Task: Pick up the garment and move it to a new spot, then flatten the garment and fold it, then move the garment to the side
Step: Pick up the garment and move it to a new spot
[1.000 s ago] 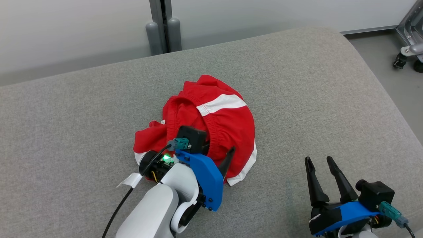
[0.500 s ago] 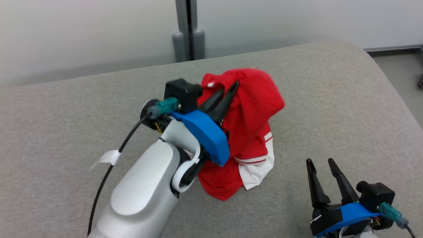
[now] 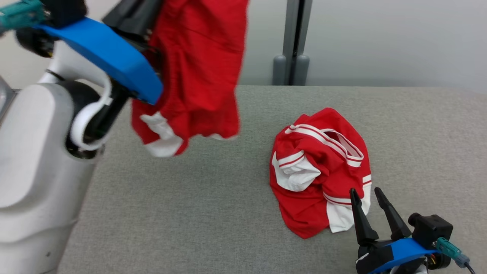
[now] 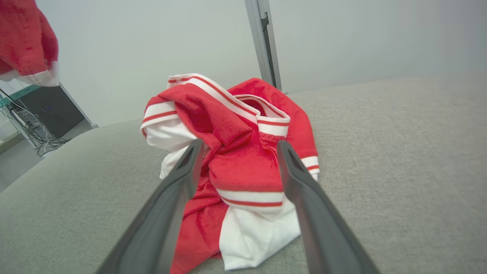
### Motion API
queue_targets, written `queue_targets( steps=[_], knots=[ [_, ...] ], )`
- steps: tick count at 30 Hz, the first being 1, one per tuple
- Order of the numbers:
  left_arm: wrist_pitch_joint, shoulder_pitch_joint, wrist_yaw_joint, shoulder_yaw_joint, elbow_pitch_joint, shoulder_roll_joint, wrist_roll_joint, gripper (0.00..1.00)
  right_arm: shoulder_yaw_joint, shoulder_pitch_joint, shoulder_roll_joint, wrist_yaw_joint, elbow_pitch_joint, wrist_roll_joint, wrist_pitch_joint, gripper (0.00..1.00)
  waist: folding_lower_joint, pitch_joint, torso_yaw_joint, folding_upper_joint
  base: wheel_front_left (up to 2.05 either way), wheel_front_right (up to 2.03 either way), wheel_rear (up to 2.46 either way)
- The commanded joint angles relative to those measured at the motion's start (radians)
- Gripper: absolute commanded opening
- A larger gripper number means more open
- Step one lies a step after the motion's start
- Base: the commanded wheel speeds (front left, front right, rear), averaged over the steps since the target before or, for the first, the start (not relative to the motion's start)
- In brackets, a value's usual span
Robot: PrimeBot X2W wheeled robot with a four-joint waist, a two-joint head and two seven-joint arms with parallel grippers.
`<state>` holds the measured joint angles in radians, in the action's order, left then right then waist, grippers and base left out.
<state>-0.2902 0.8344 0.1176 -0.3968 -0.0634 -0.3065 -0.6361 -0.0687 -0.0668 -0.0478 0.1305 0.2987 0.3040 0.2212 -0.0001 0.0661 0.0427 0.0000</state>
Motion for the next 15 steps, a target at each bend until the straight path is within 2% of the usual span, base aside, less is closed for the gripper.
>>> queue_targets(
  steps=[1, 6, 8, 15],
  knots=[
    [-0.016, 0.026, -0.009, 0.035, -0.003, -0.050, -0.001, 0.00, -0.003, 0.000, -0.005, 0.000, -0.008, 0.008, -0.003, 1.00, 0.0001, 0.021, 0.042, 0.0000, 0.00, 0.00, 0.00],
    [-0.031, 0.040, -0.016, 0.111, -0.039, -0.159, -0.001, 0.00, -0.013, -0.019, -0.005, 0.000, -0.018, -0.001, -0.007, 1.00, 0.0001, 0.060, 0.086, 0.0000, 0.00, 0.00, 0.00],
    [-0.025, 0.034, -0.033, 0.146, -0.061, -0.203, 0.010, 0.00, -0.019, -0.030, -0.005, 0.000, -0.027, -0.002, -0.011, 1.00, 0.0001, 0.086, 0.091, 0.0000, 0.00, 0.00, 0.00],
    [0.051, -0.027, -0.102, 0.240, -0.168, -0.293, 0.046, 0.00, -0.027, -0.070, -0.005, 0.000, -0.088, -0.037, -0.031, 1.00, 0.0001, 0.202, 0.092, 0.0000, 0.00, 0.00, 0.00]
  ],
)
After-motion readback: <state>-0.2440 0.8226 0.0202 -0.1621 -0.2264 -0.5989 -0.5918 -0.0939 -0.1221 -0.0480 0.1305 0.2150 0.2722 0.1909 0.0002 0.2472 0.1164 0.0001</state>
